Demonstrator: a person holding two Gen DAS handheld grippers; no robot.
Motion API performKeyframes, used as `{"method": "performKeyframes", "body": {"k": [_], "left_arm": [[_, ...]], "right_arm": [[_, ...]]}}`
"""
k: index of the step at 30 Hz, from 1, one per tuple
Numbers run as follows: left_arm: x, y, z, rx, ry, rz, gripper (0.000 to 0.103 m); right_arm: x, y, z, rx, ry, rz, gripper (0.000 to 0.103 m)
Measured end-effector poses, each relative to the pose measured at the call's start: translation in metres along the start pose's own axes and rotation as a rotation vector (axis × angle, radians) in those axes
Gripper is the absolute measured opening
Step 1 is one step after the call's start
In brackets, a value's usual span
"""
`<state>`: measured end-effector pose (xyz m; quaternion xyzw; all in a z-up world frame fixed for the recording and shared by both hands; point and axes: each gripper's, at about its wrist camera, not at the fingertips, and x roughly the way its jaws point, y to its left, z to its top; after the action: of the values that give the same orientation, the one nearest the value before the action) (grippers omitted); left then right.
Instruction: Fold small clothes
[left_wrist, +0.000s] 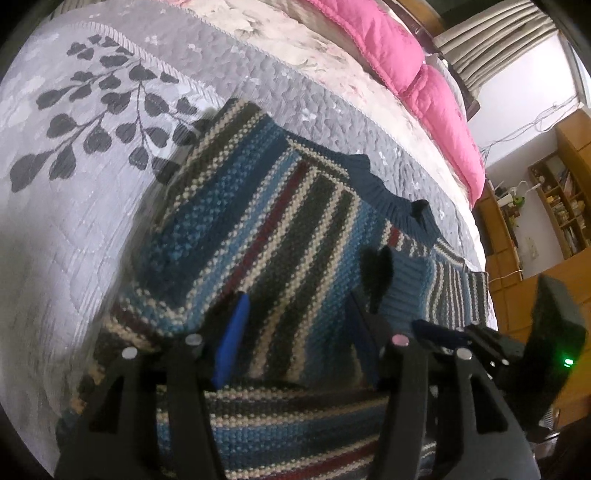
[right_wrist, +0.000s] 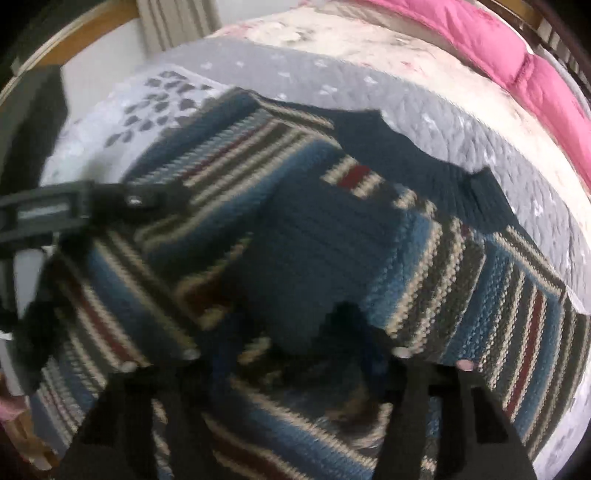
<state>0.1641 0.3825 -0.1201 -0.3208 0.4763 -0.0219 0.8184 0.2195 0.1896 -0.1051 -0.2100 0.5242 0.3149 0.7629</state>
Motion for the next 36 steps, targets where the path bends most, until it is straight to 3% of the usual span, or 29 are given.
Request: {"method": "performKeyframes", "body": {"k": [1,2,4,8,13,16,17,19,22,25,27,29,31,36], "left_arm": [[0.001,0.000,0.000,-0.001,0.000,0.000,0.054],[0.001,0.001,0.000,0.000,0.000,0.001,0.054],[0.002,0.000,0.000,0.004,0.001,0.004,0.054],[0.003,0.000,-0.001,0.007,-0.003,0.009,0.055],[0.003,-0.001,-0.002,0.008,-0.010,0.018,0.055],[0.004,-0.002,-0.003,0.010,-0.014,0.027,0.055],[0.004,-0.002,-0.003,0.011,-0.015,0.030,0.055],[0.004,-0.004,-0.003,0.011,-0.013,0.035,0.055],[-0.002,-0.009,-0.003,0.010,-0.018,0.038,0.057],[-0.010,-0.018,-0.004,0.026,-0.046,0.033,0.057],[-0.012,-0.030,-0.004,0.054,-0.059,0.029,0.058],[-0.008,-0.041,-0.004,0.080,-0.050,0.023,0.058],[-0.003,-0.053,-0.005,0.113,-0.045,0.028,0.059],[0.009,-0.059,-0.007,0.115,-0.076,0.087,0.059]], "right_arm": [[-0.004,-0.007,-0.002,0.016,-0.018,-0.001,0.029],[-0.010,-0.016,-0.005,0.043,-0.034,0.023,0.019],[-0.026,-0.037,-0.011,0.115,-0.081,0.088,0.017],[-0.060,-0.081,-0.033,0.241,-0.185,0.140,0.017],[-0.063,-0.136,-0.077,0.406,-0.180,0.197,0.018],[-0.050,-0.160,-0.100,0.478,-0.150,0.213,0.026],[-0.046,-0.169,-0.110,0.513,-0.147,0.236,0.034],[-0.046,-0.180,-0.122,0.557,-0.176,0.302,0.040],[-0.052,-0.199,-0.133,0.621,-0.223,0.401,0.072],[-0.050,-0.213,-0.129,0.672,-0.247,0.471,0.074],[-0.043,-0.220,-0.121,0.692,-0.220,0.455,0.065],[-0.038,-0.224,-0.110,0.699,-0.179,0.412,0.023],[-0.041,-0.224,-0.098,0.690,-0.192,0.407,0.011],[-0.091,-0.213,-0.070,0.534,-0.388,0.439,0.010]]}}
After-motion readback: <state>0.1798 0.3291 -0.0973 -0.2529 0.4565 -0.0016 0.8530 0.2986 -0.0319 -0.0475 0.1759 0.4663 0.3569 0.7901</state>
